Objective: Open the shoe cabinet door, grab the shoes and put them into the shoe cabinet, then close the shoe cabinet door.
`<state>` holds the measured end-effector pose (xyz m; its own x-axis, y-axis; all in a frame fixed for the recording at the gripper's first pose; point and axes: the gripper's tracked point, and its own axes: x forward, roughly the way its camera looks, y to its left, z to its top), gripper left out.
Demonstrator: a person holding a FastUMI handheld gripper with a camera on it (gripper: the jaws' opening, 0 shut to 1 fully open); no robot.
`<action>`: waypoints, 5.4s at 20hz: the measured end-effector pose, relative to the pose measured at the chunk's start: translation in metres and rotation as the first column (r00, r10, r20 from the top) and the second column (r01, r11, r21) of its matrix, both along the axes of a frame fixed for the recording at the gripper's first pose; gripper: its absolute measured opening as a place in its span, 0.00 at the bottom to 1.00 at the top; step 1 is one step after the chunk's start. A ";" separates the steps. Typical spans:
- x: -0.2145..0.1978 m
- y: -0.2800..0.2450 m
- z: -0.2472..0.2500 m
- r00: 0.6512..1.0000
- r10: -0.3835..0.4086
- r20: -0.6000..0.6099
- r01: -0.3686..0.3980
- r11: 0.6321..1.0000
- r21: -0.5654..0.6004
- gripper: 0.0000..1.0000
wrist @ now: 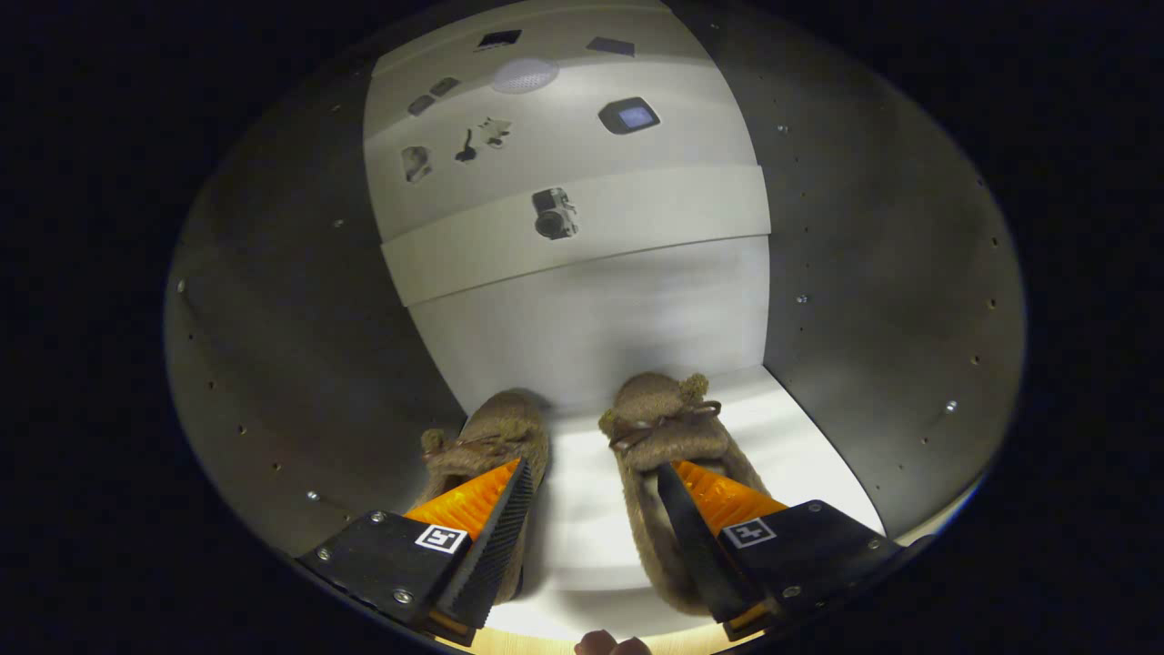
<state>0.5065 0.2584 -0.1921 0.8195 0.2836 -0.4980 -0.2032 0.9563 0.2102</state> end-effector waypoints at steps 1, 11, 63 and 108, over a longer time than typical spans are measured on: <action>-0.012 -0.003 0.007 1.000 -0.008 0.008 0.008 1.000 0.004 0.88; -0.168 -0.039 0.057 0.991 -0.055 0.120 0.057 0.998 -0.011 0.95; -0.371 -0.318 0.129 0.944 0.038 0.327 -0.062 0.996 0.064 0.93; -0.274 0.030 0.096 0.967 0.052 0.251 -0.049 0.999 -0.019 0.94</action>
